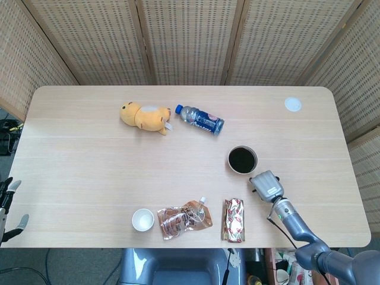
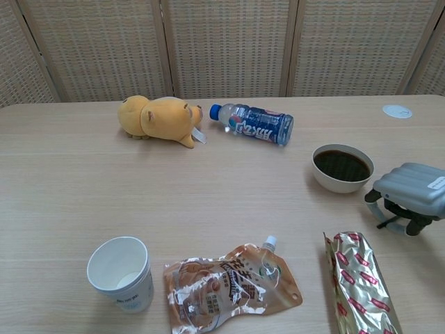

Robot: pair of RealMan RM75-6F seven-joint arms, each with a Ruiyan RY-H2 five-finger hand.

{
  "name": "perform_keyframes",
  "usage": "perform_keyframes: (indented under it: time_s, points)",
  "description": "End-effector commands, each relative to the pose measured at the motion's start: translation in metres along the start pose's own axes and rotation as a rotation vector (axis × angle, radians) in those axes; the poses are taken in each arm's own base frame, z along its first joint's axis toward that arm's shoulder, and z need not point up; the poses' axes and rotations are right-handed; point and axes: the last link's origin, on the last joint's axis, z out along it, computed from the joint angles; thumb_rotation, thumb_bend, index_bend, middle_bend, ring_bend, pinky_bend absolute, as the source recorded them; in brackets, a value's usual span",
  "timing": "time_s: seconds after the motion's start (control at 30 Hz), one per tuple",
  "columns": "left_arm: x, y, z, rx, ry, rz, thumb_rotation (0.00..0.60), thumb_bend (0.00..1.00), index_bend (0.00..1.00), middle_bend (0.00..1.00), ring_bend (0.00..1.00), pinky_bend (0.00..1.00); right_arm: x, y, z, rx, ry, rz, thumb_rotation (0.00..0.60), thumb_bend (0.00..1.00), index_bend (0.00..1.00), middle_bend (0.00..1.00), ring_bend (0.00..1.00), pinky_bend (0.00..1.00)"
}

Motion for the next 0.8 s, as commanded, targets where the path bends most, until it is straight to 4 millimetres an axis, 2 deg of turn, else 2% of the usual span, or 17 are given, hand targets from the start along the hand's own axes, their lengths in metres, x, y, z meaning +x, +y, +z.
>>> perform_keyframes:
  time_s: [0.03,0.37,0.8]
  points:
    - [0.000,0.000,0.000,0.001,0.001,-0.001,0.600,0.38,0.00,0.00,0.00,0.00,-0.001,0.001,0.000,-0.005,-0.004,-0.001,0.600,0.57,0.62,0.94,0.97,1.00]
    - [-0.001,-0.004,-0.003,0.006,0.002,-0.005,0.600,0.38,0.00,0.00,0.00,0.00,-0.003,0.006,0.000,-0.031,-0.014,0.028,0.600,0.73,0.69,0.95,0.98,1.00]
    - [-0.001,-0.004,-0.002,0.001,0.005,-0.007,0.600,0.38,0.00,0.00,0.00,0.00,0.002,0.016,-0.007,-0.074,0.006,0.121,0.600,0.85,0.73,0.96,0.99,1.00]
